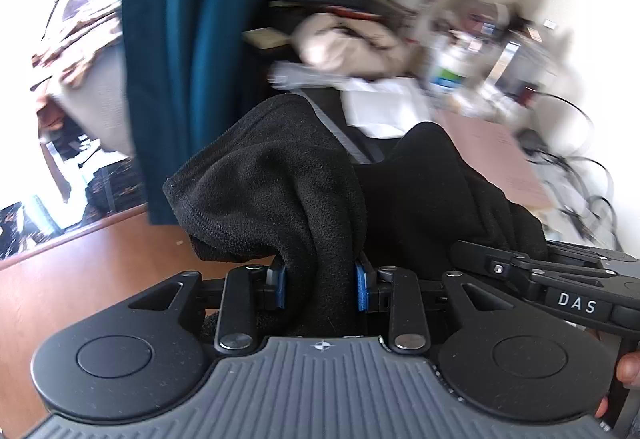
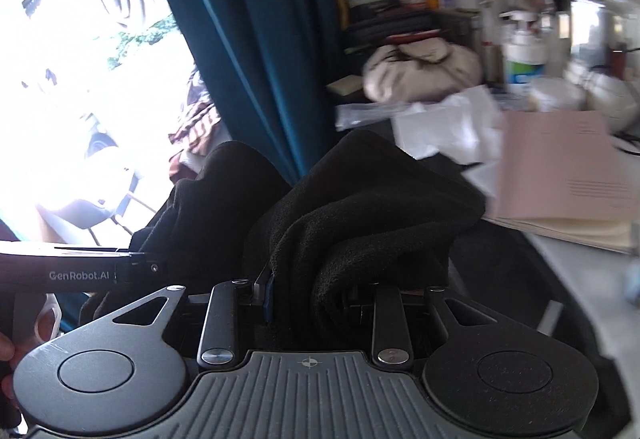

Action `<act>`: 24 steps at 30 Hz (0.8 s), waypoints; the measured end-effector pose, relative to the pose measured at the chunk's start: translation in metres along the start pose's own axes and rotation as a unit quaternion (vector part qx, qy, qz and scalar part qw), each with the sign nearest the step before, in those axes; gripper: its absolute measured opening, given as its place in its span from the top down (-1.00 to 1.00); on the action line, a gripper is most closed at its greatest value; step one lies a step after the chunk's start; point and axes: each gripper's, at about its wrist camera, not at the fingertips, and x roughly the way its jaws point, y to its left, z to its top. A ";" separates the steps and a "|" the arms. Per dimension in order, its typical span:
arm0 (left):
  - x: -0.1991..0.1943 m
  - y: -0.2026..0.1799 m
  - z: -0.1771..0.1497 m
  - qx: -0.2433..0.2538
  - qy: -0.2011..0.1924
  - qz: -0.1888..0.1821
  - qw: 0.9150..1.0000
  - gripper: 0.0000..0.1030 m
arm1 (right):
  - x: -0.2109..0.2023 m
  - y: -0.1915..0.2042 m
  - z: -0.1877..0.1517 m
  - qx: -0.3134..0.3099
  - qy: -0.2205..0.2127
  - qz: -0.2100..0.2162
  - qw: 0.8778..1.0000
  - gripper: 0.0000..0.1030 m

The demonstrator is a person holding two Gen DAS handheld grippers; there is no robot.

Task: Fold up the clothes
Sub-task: 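Lift the folded fleece with both grippers and carry it to the beige armchair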

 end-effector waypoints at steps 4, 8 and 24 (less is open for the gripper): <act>0.006 0.057 0.015 -0.045 0.008 0.023 0.999 0.40 | 0.066 0.044 0.022 -0.032 0.030 0.012 0.999 0.50; 0.013 0.116 0.028 -0.068 0.001 0.046 0.997 0.40 | 0.130 0.083 0.045 -0.051 0.060 0.023 0.997 0.50; 0.038 0.370 0.176 -0.158 -0.027 0.167 0.973 0.40 | 0.407 0.268 0.201 -0.124 0.098 0.142 0.977 0.50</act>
